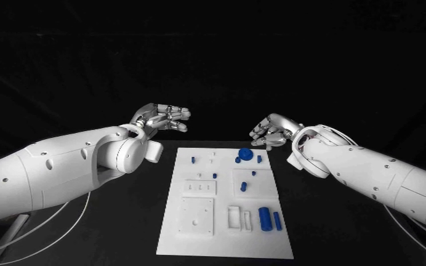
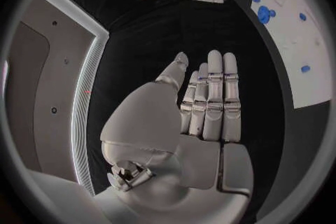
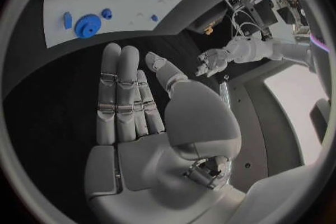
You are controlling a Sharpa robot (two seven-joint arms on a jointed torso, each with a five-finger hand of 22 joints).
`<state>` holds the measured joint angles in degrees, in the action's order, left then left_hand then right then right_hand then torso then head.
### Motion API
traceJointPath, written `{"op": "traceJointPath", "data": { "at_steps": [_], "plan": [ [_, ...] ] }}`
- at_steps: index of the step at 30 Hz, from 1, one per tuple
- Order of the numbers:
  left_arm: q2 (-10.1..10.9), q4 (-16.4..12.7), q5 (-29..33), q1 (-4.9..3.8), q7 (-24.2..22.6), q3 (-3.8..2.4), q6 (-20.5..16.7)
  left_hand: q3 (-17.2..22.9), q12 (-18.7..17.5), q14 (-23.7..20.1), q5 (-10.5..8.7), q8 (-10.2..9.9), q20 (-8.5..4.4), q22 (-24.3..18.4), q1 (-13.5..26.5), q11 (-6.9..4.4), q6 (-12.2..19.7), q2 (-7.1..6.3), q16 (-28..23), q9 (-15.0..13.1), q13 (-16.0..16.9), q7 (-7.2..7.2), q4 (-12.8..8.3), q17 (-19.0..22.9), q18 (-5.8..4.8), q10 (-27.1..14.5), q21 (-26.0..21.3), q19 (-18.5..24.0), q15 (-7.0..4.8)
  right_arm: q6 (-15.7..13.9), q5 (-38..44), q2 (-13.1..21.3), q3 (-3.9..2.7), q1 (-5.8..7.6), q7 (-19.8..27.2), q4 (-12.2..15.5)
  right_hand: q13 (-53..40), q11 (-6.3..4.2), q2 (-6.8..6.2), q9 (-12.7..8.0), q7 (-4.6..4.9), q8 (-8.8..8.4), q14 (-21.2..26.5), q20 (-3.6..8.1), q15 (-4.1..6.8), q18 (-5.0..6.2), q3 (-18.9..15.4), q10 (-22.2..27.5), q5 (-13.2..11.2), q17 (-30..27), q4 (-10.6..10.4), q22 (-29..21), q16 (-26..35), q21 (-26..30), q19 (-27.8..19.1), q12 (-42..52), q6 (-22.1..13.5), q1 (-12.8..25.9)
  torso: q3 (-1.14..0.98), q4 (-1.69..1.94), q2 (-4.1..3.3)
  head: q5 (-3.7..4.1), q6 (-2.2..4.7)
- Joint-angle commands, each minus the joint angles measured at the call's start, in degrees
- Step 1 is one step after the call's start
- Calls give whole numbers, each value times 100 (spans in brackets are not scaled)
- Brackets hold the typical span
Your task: Assemble the parts on the task board
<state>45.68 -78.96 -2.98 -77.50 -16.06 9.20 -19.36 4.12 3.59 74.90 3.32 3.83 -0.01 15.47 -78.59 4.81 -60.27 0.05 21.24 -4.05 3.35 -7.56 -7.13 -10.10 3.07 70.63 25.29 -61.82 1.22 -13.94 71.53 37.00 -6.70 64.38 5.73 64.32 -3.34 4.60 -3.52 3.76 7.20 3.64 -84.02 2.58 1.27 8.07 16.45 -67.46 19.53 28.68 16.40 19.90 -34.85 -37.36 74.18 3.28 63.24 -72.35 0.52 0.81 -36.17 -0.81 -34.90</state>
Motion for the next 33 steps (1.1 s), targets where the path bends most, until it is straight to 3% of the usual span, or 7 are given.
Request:
{"op": "traceJointPath", "data": {
  "at_steps": [1,6,12,26,33],
  "plan": [
    [85,-236,-235,-68,-21,-10,160,-25,-15,-29,18,-21,3,70,79,0,61,11,87,6,6,-7,-54,-22,5,-44,104,48,-4,-118,1354,-52,-5,9,-442,32,-2,11,-66,-5,-5,-8,-123,5,33,87,69,74,-59,179,-1,114,-229,-115,106,5,-59,13,40,85,-191,40,64],
    [208,-536,-344,-137,3,-16,206,-92,-15,-87,10,-22,-1,244,124,7,83,46,333,3,6,-11,-141,-79,30,-82,356,159,-16,-162,1994,-162,-6,12,-703,38,-1,28,-143,-5,-16,-8,-19,-17,7,119,262,159,-181,412,-5,357,-620,-231,188,1,-79,22,83,173,-347,96,129],
    [273,-733,-395,-163,18,-22,242,-116,-17,-92,12,-23,-1,288,141,20,109,56,413,5,5,-20,-164,-86,41,-135,431,174,-15,-249,2469,-273,-6,11,-888,18,1,33,-228,-4,-26,-7,31,-17,-5,82,497,184,-298,392,-11,570,-846,-227,320,-2,-84,35,104,243,-460,134,145],
    [309,-881,-442,-205,49,-38,302,-149,-17,-111,15,-23,17,302,165,56,186,43,443,6,6,-46,-169,-72,55,-251,461,196,2,-257,2871,-429,-6,-8,-1026,-53,1,33,-295,-4,-44,-8,74,-14,-7,80,651,201,-366,257,-14,1011,-1038,-22,389,-1,-74,18,129,328,-667,217,170],
    [326,-892,-453,-237,36,-45,301,-167,-16,-178,12,-22,47,271,170,68,183,46,387,1,7,-48,-163,-25,52,-278,418,257,28,-133,2989,-446,-6,-39,-1072,-88,1,32,-316,-4,-51,-9,80,-12,-5,80,680,194,-402,244,-13,1216,-1097,88,421,-1,-55,7,123,331,-724,234,153]
  ]
}}
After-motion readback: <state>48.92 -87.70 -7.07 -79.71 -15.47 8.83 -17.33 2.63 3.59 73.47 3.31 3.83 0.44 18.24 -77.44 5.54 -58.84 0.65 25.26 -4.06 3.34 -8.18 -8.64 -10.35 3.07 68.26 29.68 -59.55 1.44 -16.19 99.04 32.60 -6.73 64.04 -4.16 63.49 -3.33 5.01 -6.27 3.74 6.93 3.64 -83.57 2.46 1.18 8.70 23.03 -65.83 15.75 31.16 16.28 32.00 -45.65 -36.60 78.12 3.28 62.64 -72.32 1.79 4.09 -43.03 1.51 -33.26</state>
